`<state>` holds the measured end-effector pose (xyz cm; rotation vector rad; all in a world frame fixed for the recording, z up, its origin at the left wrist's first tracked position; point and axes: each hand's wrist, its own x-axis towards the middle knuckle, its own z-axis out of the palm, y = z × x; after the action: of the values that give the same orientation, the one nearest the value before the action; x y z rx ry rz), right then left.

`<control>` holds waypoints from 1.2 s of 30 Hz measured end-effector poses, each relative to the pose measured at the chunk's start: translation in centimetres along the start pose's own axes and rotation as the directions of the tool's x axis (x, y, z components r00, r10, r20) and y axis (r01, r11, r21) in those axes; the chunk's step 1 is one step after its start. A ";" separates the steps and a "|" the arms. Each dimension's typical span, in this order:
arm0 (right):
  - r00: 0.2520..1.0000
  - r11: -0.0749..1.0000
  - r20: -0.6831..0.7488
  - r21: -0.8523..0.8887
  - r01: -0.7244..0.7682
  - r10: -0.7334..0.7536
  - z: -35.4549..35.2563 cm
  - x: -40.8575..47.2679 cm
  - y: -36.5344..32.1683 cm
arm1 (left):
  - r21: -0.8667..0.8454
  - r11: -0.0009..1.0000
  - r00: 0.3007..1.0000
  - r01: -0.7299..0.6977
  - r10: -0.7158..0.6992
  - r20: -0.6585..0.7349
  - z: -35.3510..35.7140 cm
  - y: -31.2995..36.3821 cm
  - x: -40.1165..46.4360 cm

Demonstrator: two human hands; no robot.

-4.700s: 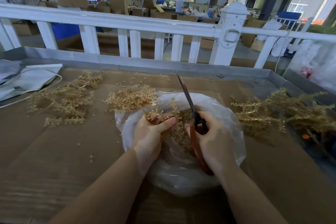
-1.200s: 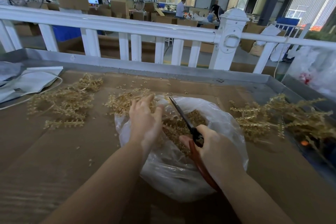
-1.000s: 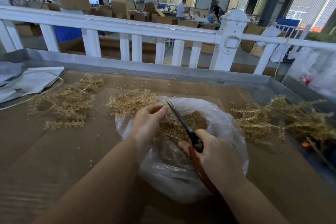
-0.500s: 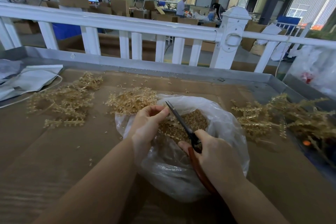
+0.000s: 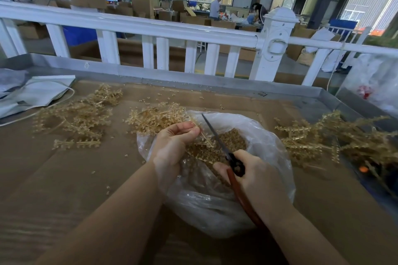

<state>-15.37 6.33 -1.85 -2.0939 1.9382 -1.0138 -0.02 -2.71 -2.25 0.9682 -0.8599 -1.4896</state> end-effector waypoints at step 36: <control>0.999 0.998 0.031 -0.062 0.030 -0.029 1.2 0.8 -1.0 | 0.046 0.998 0.984 0.041 -0.048 0.169 -0.5 0.5 -1.0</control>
<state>-13.92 5.32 -1.99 -2.1639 1.9554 -0.9335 0.72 -1.81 -1.86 0.9057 -1.0013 -1.6154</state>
